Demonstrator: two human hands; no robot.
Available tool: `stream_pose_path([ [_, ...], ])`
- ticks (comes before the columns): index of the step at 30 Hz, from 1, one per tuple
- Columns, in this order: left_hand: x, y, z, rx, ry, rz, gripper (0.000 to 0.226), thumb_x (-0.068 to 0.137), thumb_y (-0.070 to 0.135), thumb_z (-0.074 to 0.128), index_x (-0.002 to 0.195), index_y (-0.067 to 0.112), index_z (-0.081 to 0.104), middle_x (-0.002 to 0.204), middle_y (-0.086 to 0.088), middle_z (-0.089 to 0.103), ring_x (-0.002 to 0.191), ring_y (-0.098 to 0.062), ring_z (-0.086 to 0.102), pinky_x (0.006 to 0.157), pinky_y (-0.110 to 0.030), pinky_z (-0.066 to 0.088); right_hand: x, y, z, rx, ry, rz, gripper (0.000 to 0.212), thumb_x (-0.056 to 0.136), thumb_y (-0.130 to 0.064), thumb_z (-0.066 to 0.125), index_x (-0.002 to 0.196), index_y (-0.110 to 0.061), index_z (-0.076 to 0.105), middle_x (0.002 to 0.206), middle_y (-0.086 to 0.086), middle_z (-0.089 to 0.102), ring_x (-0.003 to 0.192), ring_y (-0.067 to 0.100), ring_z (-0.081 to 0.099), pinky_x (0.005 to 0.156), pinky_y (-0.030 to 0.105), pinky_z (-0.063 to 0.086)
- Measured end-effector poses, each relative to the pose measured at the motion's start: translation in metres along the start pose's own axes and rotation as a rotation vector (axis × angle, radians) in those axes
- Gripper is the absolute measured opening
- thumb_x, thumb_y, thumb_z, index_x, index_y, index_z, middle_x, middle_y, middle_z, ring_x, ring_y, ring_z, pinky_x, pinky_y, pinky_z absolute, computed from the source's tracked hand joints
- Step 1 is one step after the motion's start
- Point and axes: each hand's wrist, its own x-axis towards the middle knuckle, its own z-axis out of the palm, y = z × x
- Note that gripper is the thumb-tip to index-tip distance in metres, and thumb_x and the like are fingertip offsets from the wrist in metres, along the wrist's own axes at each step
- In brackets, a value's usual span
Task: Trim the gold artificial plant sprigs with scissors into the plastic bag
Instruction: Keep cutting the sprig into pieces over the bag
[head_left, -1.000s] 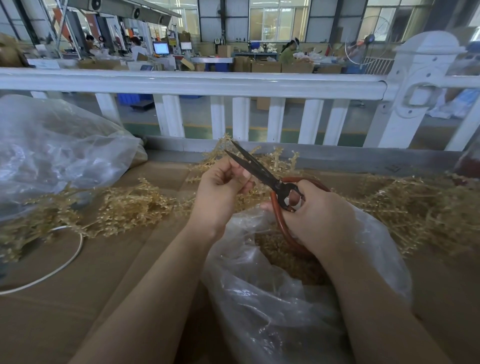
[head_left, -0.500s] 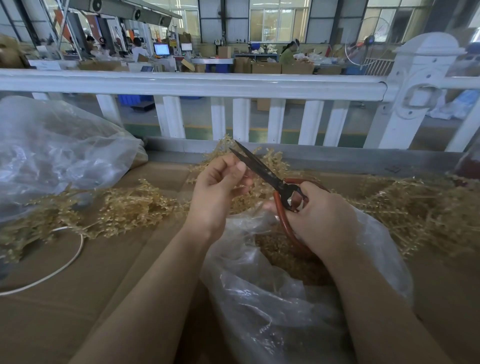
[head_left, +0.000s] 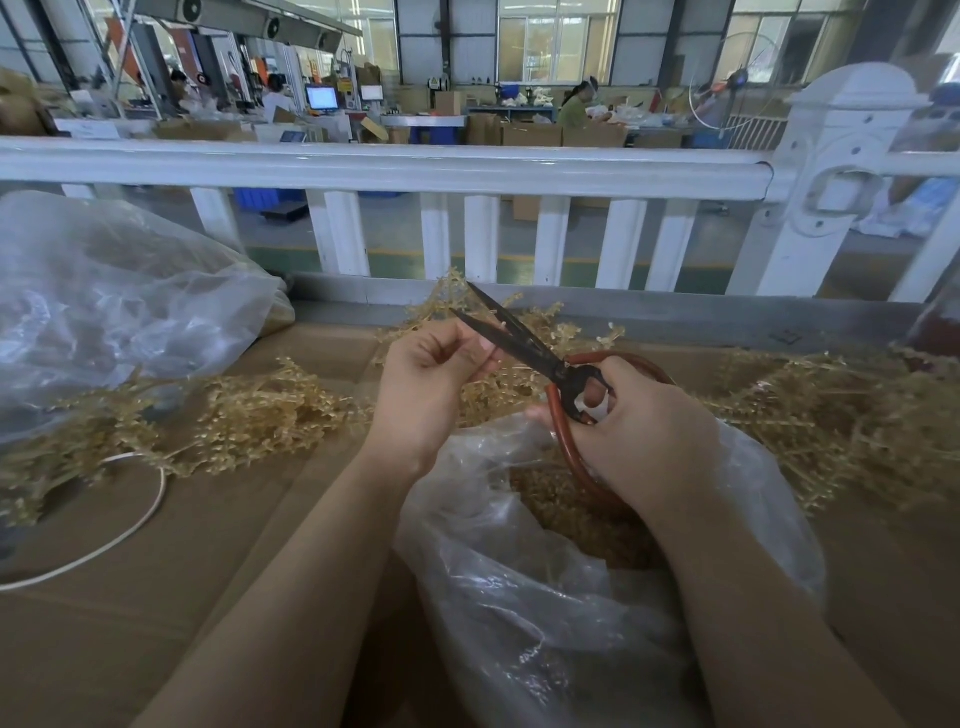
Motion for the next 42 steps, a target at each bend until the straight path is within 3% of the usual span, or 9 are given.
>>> stream_pose_path([
  [7,-0.0003,-0.0013,-0.0001,0.003,-0.022,0.024,0.018,0.099,0.002,0.054,0.087,0.002,0.068,0.076,-0.004,0.063,0.072,-0.011,0.056,0.074,-0.022,0.049,-0.0005,0.0004,0.0019,0.029,-0.007,0.016,0.083,0.058,-0.099,0.026,0.091,-0.032,0.063,0.071,-0.022,0.055,0.063,0.002,0.050,0.055,0.021,0.038],
  [11,-0.0004,-0.0014,0.0000,-0.022,-0.027,0.024,0.015,0.099,0.000,0.052,0.095,-0.007,0.065,0.079,-0.007,0.065,0.073,-0.012,0.059,0.073,-0.021,0.049,-0.0005,-0.0002,0.0019,0.052,-0.004,0.023,0.079,0.057,-0.098,0.028,0.087,-0.033,0.060,0.066,-0.027,0.048,0.059,-0.007,0.044,0.053,0.013,0.032],
  [19,-0.0007,0.0029,0.0017,-0.081,0.002,0.035,0.014,0.101,-0.004,0.045,0.099,-0.004,0.059,0.080,-0.014,0.069,0.071,-0.021,0.065,0.074,-0.031,0.054,-0.0008,0.0030,0.0056,0.079,0.008,0.000,0.078,0.061,-0.098,0.031,0.084,-0.030,0.061,0.063,-0.020,0.055,0.058,-0.003,0.049,0.053,0.019,0.040],
  [22,-0.0010,0.0036,0.0020,-0.077,0.015,0.045,0.013,0.100,-0.006,0.046,0.100,-0.004,0.059,0.080,-0.015,0.070,0.070,-0.021,0.066,0.073,-0.032,0.056,-0.0006,0.0025,0.0054,0.104,0.016,-0.008,0.071,0.061,-0.099,0.030,0.079,-0.035,0.054,0.060,-0.024,0.048,0.056,-0.007,0.045,0.052,0.015,0.034],
  [26,-0.0013,0.0032,0.0030,-0.053,0.028,0.053,0.013,0.099,-0.006,0.048,0.099,-0.002,0.059,0.078,-0.013,0.071,0.069,-0.020,0.067,0.072,-0.031,0.057,0.0010,0.0046,0.0064,0.088,-0.033,0.008,0.081,0.061,-0.100,0.034,0.095,-0.032,0.063,0.072,-0.021,0.059,0.062,-0.003,0.051,0.054,0.014,0.035],
  [29,-0.0014,0.0034,0.0028,-0.044,0.027,0.057,0.013,0.099,-0.008,0.047,0.099,-0.002,0.060,0.076,-0.011,0.072,0.068,-0.019,0.068,0.071,-0.029,0.056,0.0005,0.0040,0.0058,0.089,-0.030,0.007,0.074,0.065,-0.096,0.041,0.096,-0.033,0.064,0.069,-0.024,0.053,0.061,-0.007,0.046,0.054,0.010,0.030],
  [33,-0.0014,0.0015,0.0027,0.001,0.014,0.077,0.013,0.097,-0.009,0.049,0.101,-0.007,0.061,0.077,-0.009,0.073,0.070,-0.018,0.069,0.069,-0.029,0.056,0.0004,0.0019,0.0051,0.075,-0.011,0.016,0.083,0.058,-0.100,0.025,0.093,-0.035,0.062,0.065,-0.025,0.049,0.059,-0.008,0.044,0.052,0.011,0.028],
  [36,-0.0011,0.0008,0.0022,0.014,0.010,0.088,0.012,0.097,-0.008,0.051,0.099,-0.006,0.062,0.076,-0.008,0.073,0.069,-0.019,0.069,0.069,-0.027,0.056,-0.0001,0.0024,0.0050,0.058,0.012,0.008,0.078,0.060,-0.100,0.024,0.087,-0.036,0.058,0.064,-0.024,0.052,0.059,-0.008,0.044,0.051,0.013,0.029],
  [42,-0.0011,-0.0023,-0.0001,0.022,0.018,0.078,0.016,0.097,-0.003,0.054,0.087,0.004,0.063,0.074,-0.005,0.073,0.068,-0.018,0.067,0.071,-0.029,0.055,-0.0005,0.0042,0.0050,0.059,0.029,-0.011,0.060,0.070,-0.093,0.043,0.086,-0.037,0.059,0.062,-0.027,0.049,0.055,-0.010,0.042,0.050,0.013,0.027],
])
